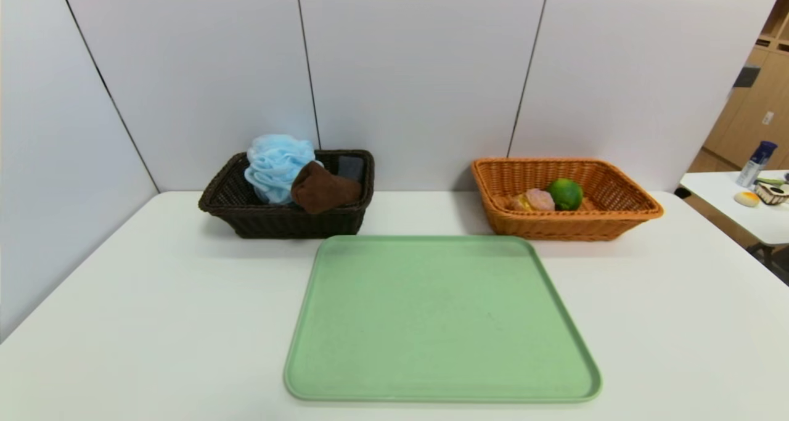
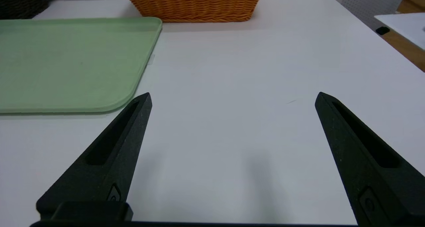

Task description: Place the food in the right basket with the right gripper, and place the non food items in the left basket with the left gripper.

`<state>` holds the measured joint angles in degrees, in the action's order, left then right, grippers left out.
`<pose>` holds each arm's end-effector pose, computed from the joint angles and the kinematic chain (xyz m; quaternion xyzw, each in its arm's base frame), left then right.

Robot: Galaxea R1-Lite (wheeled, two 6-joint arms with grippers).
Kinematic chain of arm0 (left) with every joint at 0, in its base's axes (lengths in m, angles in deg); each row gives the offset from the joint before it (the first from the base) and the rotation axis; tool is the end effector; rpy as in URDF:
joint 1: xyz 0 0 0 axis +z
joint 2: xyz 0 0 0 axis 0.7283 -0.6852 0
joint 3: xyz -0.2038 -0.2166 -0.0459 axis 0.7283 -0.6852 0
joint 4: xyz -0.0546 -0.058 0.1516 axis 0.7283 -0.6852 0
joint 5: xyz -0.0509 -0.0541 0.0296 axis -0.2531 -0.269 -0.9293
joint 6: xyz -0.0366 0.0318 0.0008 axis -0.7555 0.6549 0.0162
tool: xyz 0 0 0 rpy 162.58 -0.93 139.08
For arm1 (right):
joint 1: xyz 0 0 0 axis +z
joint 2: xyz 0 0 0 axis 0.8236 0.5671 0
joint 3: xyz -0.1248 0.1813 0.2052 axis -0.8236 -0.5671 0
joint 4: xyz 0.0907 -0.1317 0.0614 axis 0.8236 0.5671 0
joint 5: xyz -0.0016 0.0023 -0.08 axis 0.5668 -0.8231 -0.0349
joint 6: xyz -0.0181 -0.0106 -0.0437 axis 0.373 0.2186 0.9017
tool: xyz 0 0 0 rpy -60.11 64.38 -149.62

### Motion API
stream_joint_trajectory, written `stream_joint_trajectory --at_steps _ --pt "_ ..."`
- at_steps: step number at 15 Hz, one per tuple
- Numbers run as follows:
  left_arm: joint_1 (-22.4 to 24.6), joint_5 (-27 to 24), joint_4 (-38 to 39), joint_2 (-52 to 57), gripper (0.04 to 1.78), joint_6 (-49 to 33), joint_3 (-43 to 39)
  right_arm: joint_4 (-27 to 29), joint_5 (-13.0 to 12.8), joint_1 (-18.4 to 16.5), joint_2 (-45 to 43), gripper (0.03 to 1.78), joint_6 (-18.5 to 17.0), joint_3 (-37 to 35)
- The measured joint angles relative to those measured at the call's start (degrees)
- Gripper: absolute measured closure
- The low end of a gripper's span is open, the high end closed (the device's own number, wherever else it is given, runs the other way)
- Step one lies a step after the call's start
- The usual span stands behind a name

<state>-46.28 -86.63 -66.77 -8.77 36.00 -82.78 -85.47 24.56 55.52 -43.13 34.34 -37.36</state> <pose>-0.0188 0.0007 0.0754 -0.0268 -0.0003 0.0116 0.9996 -0.0195 -0.0008 0.0747 0.0015 0.0066 -0.0080 0.9999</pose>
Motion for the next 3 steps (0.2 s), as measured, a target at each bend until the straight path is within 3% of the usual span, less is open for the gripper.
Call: stream_joint_trajectory --at_steps 3 --pt "0.0 0.0 0.0 0.0 0.13 0.0 0.0 -1.4 -0.2 0.0 0.0 0.12 -1.2 -0.3"
